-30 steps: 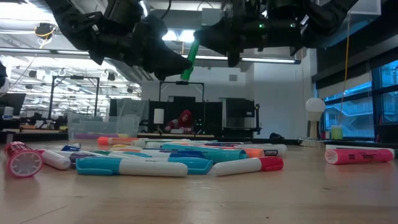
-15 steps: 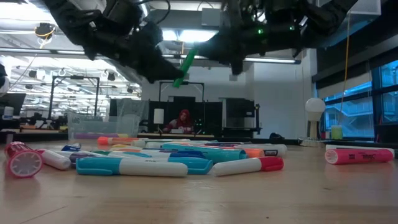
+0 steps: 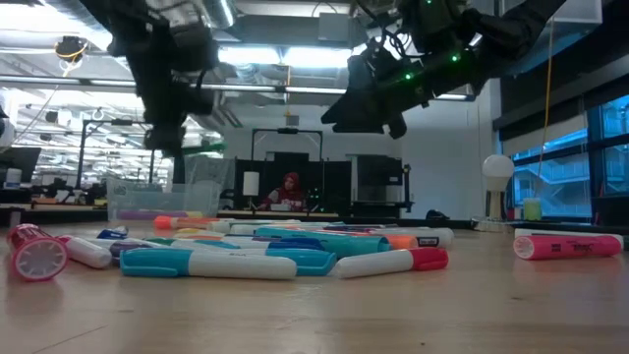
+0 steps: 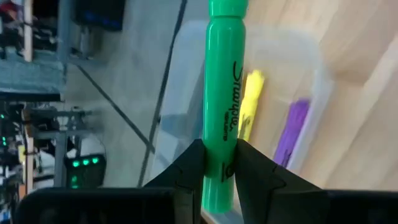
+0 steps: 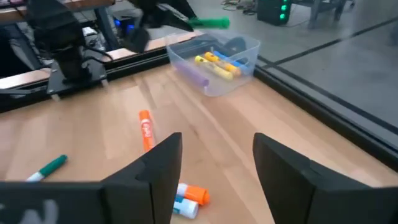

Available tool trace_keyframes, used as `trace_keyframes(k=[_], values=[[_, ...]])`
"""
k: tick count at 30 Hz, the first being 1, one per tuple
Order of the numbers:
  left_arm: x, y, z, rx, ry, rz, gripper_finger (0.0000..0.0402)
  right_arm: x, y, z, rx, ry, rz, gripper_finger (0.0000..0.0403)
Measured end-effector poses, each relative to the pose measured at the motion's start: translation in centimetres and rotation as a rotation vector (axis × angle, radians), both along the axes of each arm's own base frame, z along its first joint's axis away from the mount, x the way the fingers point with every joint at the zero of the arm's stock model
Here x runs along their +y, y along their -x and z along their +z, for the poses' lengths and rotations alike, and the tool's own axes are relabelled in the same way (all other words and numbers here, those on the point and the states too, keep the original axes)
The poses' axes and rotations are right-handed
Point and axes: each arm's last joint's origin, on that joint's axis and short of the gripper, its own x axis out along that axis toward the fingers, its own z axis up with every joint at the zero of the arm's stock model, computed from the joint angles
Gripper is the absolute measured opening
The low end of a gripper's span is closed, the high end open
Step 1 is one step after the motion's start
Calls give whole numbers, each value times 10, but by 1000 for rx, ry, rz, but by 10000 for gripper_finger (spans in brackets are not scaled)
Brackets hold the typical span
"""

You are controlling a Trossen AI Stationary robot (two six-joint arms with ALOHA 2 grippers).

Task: Pick & Place Markers
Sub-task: Put the green pen into the transparent bin, then put the yellow pen into the transparent bin

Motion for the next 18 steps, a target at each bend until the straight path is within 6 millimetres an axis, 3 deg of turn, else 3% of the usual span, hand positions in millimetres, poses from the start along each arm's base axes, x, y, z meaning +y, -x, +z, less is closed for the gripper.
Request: trace_keyframes(k=[8,14,18], values=[[31,18,-15,-26,76,185,78,3,0,-1,-4,-63,83,197],[37,24,-16,-26,68,240,133,5,11,6,57,-105,96,197],[36,23,-16,-5,40,246,171,10,26,6,196,-176,153,197]])
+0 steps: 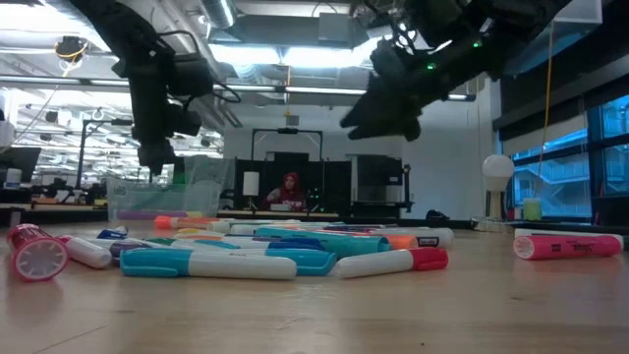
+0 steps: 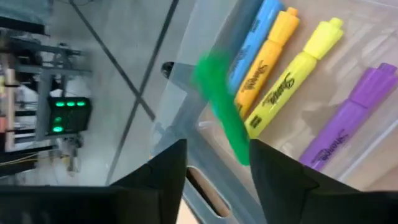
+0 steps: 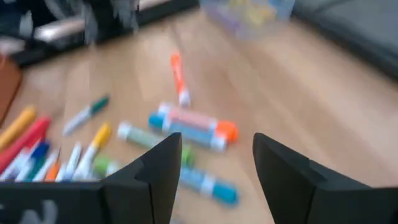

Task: Pick & Place Markers
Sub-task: Put the yellow pen into the transparent bin

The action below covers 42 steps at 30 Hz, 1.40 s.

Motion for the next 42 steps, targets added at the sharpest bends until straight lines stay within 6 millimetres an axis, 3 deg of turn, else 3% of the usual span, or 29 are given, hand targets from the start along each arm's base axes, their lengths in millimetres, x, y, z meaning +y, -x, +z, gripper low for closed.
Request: trace_keyframes(k=[6,11,15,23,29,42], values=[[-11,-15,21,-78,-44,19,201,13,21,-12,240,-185,61,191],[-33,-37,42,-292,-18,-103,197,30,44,-20,567,-346,-57,154],[-53,-55,43,-475,53,-230,188,51,54,-15,730,-395,-99,124],[-97,-73,17,-596,211,-441,174,119,48,-10,682,-440,199,108],[-123,-74,3,-611,222,-428,173,163,43,-30,687,-288,476,108],[-158,-77,2,-688,233,-412,173,197,47,-69,823,-155,628,108]])
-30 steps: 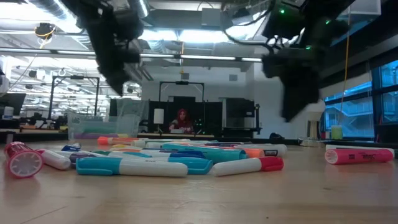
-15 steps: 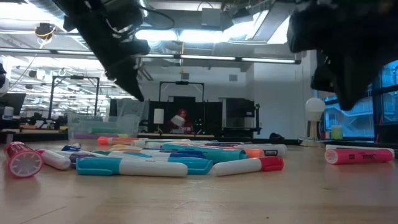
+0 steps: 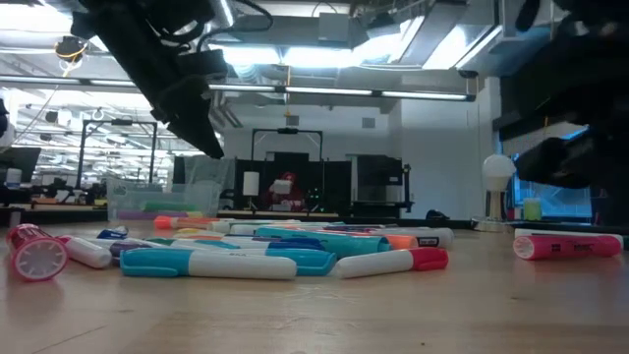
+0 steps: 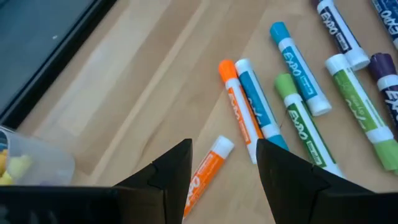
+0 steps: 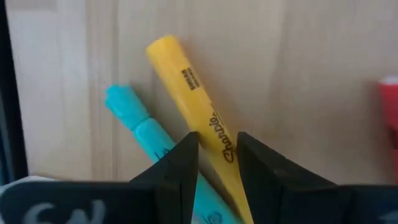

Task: Pick & Place Markers
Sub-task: Put the yellow pen into the transparent bin

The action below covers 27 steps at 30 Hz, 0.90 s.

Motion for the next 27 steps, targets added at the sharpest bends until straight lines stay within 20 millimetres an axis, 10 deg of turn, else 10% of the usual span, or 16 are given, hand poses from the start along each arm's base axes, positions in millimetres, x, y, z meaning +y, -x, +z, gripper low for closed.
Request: trace_keyframes(k=[12,27], values=[[-19,0,1,-27,-9,-22,173,2,-3,-22,-9,170,-27,93],[-8,-34,3,-151,-77,-359,156,-74,-39,46,-360,408,-239,64]])
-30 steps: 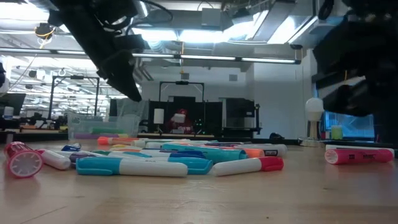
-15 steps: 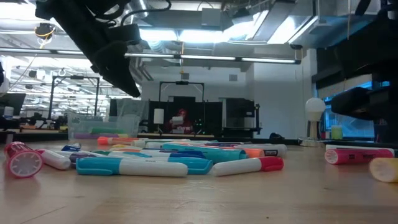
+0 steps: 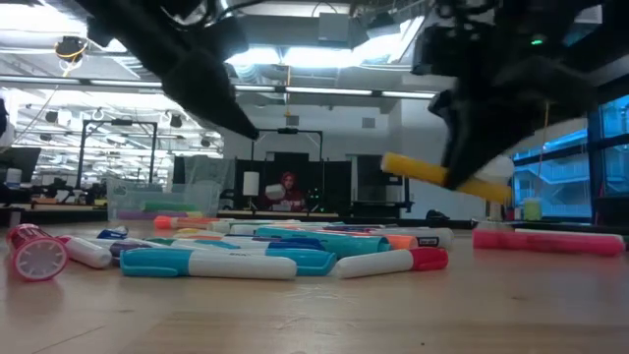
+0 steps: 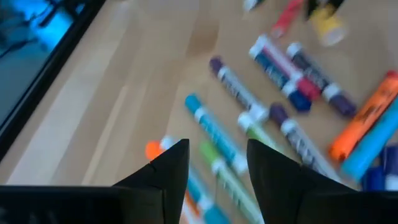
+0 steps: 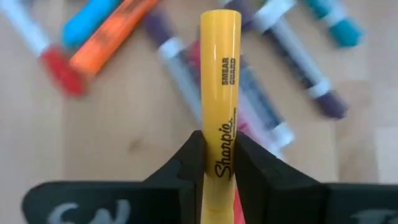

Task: Pick & Place Markers
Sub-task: Put the yellow pen into the transparent bin

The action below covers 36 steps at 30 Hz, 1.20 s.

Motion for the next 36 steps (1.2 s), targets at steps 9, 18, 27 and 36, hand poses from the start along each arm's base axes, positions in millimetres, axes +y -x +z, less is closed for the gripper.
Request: trace_keyframes(k=[9,18,27,36], values=[[35,-36,-9,-268,78,-179,159,-75,-2,-1,-718,-228,-83,64],[83,-54,-33,-483,93,-266,215,-112,7,-13,-883,-141,-152,64],[123,-66,-42,-705,208,-373,220,-128,-4,-22,-825,-62,-147,64],[149,-71,-33,-722,439,-424,107,-133,-19,0,-970,-95,-160,64]])
